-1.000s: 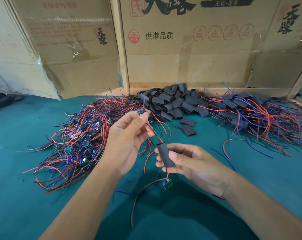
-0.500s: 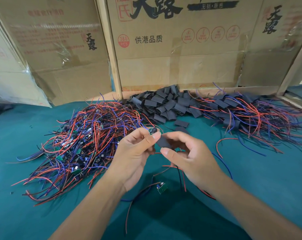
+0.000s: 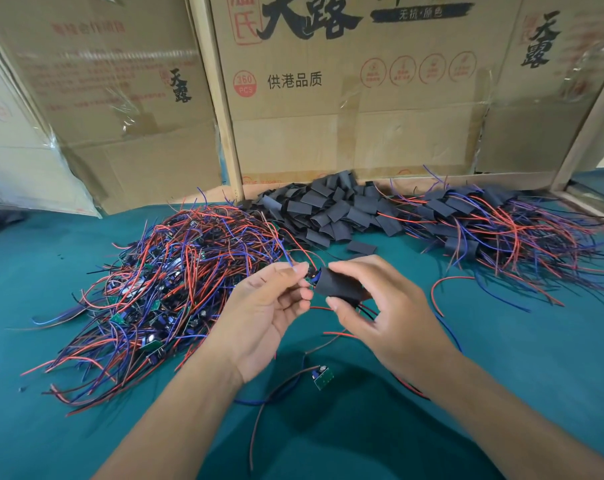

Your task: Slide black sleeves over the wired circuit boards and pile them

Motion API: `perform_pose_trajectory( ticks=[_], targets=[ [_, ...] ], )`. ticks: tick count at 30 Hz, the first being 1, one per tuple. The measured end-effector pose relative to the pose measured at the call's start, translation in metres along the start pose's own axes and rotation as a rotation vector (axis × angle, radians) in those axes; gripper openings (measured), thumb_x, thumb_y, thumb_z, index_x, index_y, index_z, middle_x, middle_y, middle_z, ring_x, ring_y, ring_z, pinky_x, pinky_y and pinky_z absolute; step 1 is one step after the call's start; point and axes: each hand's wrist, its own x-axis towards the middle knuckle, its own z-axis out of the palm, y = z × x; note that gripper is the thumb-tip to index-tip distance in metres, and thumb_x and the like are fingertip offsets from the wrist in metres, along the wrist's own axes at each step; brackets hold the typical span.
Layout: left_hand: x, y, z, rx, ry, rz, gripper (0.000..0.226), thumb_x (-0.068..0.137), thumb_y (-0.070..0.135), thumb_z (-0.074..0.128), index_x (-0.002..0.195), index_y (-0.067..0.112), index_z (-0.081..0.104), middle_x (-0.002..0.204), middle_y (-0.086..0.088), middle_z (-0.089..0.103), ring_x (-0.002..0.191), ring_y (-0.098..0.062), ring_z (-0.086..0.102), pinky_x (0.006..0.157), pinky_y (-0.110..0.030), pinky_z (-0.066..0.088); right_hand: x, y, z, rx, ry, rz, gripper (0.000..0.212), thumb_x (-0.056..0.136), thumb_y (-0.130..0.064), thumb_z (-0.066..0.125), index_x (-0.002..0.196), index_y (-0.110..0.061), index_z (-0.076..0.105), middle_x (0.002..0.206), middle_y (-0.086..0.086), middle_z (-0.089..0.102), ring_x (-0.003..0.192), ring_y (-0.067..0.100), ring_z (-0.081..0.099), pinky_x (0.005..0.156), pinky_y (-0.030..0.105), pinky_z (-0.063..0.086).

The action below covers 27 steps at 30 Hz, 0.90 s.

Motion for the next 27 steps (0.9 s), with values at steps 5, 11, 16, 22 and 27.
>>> perform_pose_trajectory(
  ticks=[5,11,16,22,27],
  targets=[
    [-0.0009,-0.0023,0.0022,-0.055,-0.009,-0.01,0.005,0.074,0.012,0.071,0.071,0.014,0.075,0.071,-0.003,0.061,0.061,-0.009,0.057,0.061,-0.018,0.053,-0.0007,0.0026,0.0008,-0.069,0.035,-0.073,0.035,0.089,-0.021,0.068,0.119,-0.003,0.064,0.109,0.004,0.062,0.097,0.011,0.056,0.087,0.012,0.041],
    [-0.0014,-0.0043,0.0024,-0.023,0.021,-0.068,0.011,0.077,0.013,0.071,0.067,0.017,0.07,0.074,-0.001,0.058,0.063,-0.008,0.048,0.061,-0.018,0.046,-0.0017,0.005,0.001,-0.138,-0.01,-0.094,0.035,0.092,-0.024,0.066,0.12,-0.003,0.064,0.112,0.006,0.062,0.098,0.015,0.058,0.081,0.027,0.047],
    [-0.001,-0.006,0.0014,0.019,0.023,-0.112,0.008,0.075,0.017,0.074,0.076,0.014,0.067,0.073,0.001,0.052,0.062,-0.009,0.043,0.059,-0.021,0.041,-0.0022,0.007,0.0008,-0.145,-0.002,-0.1,0.035,0.091,-0.022,0.067,0.12,-0.003,0.065,0.112,0.007,0.063,0.099,0.014,0.057,0.081,0.026,0.047],
    [-0.0009,-0.0063,0.0011,0.026,0.015,-0.177,0.02,0.071,0.018,0.076,0.082,0.011,0.061,0.073,0.0,0.052,0.057,-0.012,0.045,0.054,-0.022,0.043,-0.0027,0.0075,0.0005,-0.142,-0.038,-0.107,0.038,0.095,-0.031,0.058,0.122,-0.005,0.064,0.114,0.004,0.062,0.097,0.018,0.061,0.078,0.032,0.05],
    [0.0001,-0.0059,0.0004,0.03,0.022,-0.2,0.018,0.072,0.018,0.077,0.081,0.011,0.063,0.072,0.0,0.053,0.055,-0.011,0.045,0.052,-0.022,0.044,-0.0021,0.01,0.0004,-0.144,-0.043,-0.107,0.036,0.093,-0.026,0.063,0.122,-0.005,0.063,0.114,0.005,0.062,0.098,0.02,0.062,0.078,0.035,0.051]
  ],
)
